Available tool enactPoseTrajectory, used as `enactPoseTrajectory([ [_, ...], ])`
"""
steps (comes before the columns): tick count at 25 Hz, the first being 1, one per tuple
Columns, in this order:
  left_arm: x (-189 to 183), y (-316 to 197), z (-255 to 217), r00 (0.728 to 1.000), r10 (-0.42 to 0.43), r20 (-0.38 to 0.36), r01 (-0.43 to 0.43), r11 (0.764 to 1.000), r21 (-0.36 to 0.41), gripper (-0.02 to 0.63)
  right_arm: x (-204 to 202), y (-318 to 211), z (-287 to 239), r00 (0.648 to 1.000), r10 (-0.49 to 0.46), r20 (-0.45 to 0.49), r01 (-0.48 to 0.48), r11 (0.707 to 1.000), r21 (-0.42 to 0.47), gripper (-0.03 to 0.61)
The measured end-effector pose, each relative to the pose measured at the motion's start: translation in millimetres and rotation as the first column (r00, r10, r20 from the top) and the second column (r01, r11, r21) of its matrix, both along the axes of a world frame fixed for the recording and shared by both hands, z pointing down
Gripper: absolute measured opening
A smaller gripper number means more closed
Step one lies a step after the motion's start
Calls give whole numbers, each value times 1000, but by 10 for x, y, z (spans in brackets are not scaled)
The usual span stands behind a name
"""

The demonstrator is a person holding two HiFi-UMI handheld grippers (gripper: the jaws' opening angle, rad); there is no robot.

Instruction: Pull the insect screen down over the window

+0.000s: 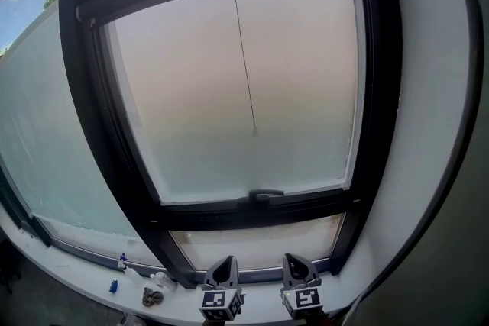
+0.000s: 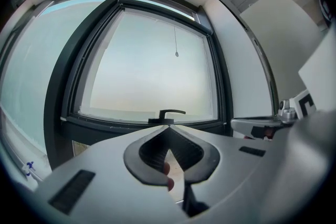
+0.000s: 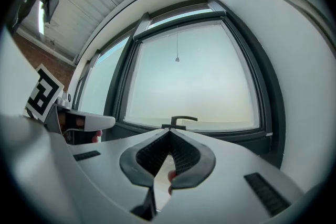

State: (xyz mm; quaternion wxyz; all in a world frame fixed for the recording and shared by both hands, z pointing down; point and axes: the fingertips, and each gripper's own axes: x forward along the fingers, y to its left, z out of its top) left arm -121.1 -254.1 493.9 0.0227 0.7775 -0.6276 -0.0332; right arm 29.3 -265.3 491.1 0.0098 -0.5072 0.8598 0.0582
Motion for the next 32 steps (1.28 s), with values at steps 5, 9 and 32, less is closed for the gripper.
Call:
enactPoseTrajectory([
  [5,-44,-406,-290,992,3,123,-14,996,92,2,-161,-342,-346,997,-37,70,32,996,77,3],
  [9,-55,-676,-610,973,16,231,-61,980,189,2,-348,-590,-791,993,-69,92,51,981,186,3],
  [32,-19,-1491,-3422,815,-248,523,-188,740,645,2,-528,-1313,-3398,956,162,-245,61,705,706,3],
])
